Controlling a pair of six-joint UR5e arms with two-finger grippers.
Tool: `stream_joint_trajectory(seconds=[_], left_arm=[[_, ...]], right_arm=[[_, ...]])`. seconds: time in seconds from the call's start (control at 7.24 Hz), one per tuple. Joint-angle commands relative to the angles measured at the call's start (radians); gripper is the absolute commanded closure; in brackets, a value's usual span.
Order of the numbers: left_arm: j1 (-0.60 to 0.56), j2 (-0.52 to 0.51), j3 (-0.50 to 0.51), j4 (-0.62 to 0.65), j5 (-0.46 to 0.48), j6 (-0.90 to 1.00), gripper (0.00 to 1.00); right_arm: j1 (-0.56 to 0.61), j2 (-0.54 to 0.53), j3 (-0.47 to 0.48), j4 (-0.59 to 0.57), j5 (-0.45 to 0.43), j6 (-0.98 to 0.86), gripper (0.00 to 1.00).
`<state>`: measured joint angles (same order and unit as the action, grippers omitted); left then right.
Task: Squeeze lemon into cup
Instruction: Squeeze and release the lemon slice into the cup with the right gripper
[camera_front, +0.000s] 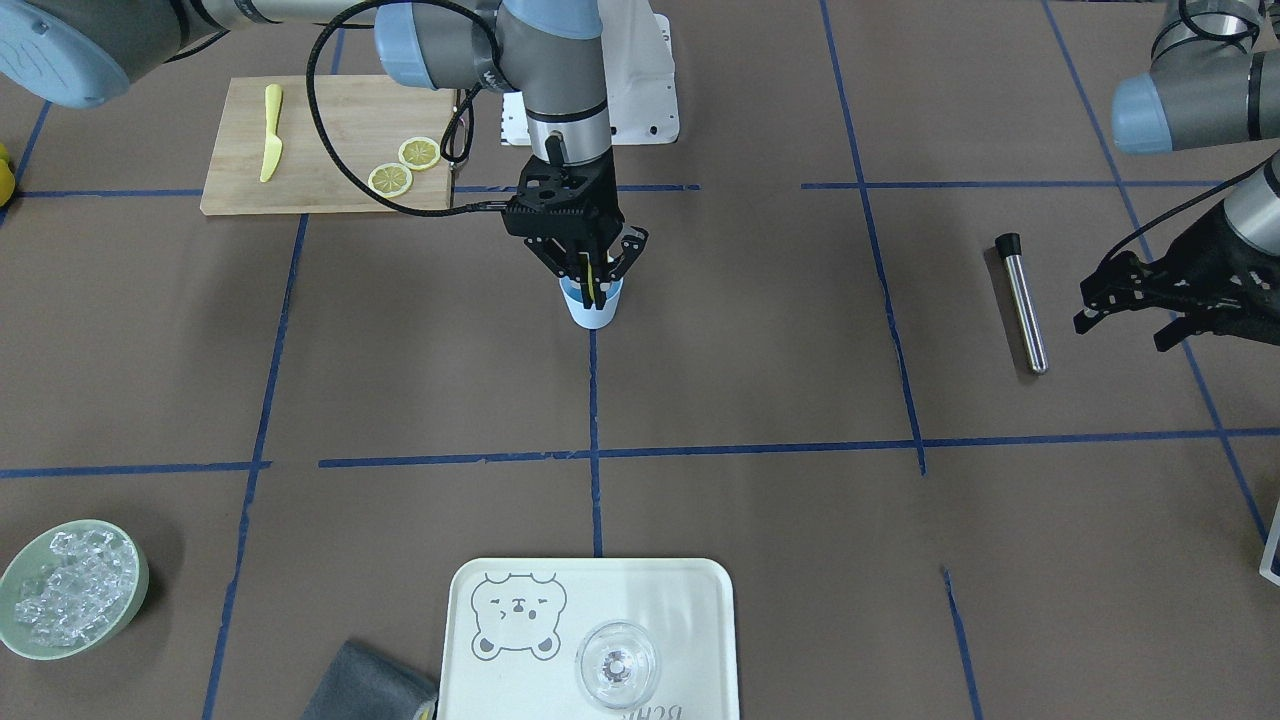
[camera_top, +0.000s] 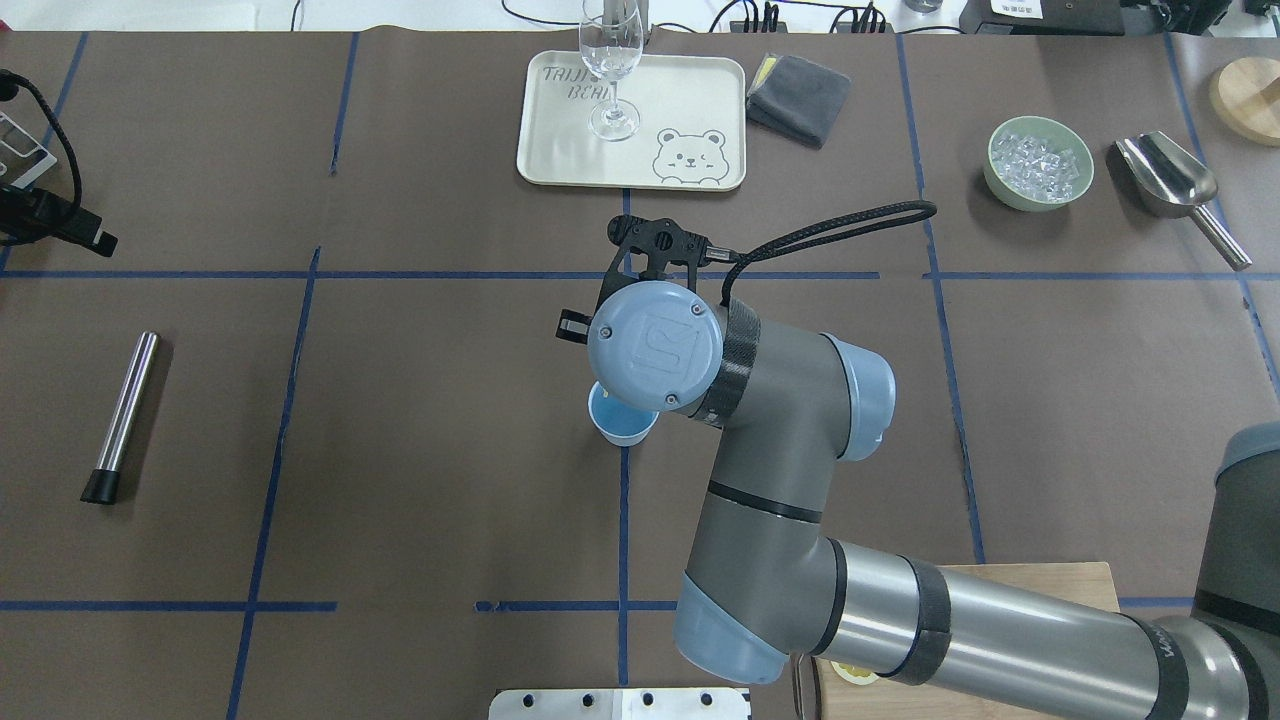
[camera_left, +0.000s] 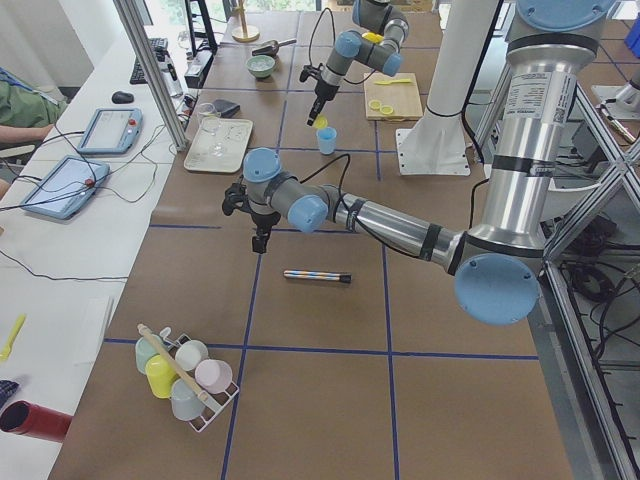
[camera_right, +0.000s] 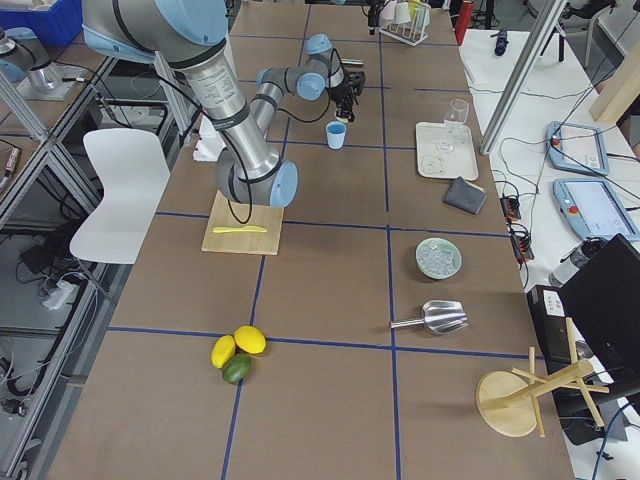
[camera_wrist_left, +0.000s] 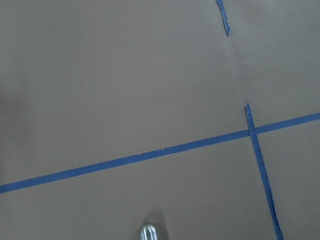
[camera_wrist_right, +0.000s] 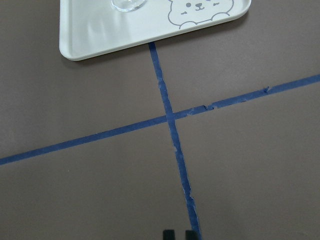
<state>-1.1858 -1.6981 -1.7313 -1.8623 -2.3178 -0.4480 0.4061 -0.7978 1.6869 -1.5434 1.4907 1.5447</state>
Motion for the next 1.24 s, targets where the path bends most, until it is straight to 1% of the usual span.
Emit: stream_joint_trajectory(seconds=[0.0, 0.28, 0.55, 0.97, 1.1], left_arm=[[0.0, 0.0, -0.001, 0.0, 0.0, 0.0, 0.0], [0.0, 0.0, -0.002, 0.0, 0.0, 0.0, 0.0], [0.0, 0.0, -0.001, 0.0, 0.0, 0.0, 0.0], [0.0, 0.0, -0.001, 0.0, 0.0, 0.0, 0.0], [0.0, -0.002, -0.001, 0.0, 0.0, -0.001, 0.0]], right_arm=[[-0.004, 0.0, -0.003, -0.026, 0.02, 0.0, 1.0], [-0.006, 0.002, -0.001, -0.024, 0.022, 0.0, 1.0], [-0.007, 0.0, 0.002, -0.024, 0.019, 0.0, 0.01], [-0.006, 0.0, 0.019, -0.026, 0.022, -0.002, 0.0], [-0.004, -0.011, 0.048, -0.064, 0.045, -0.005, 0.0]])
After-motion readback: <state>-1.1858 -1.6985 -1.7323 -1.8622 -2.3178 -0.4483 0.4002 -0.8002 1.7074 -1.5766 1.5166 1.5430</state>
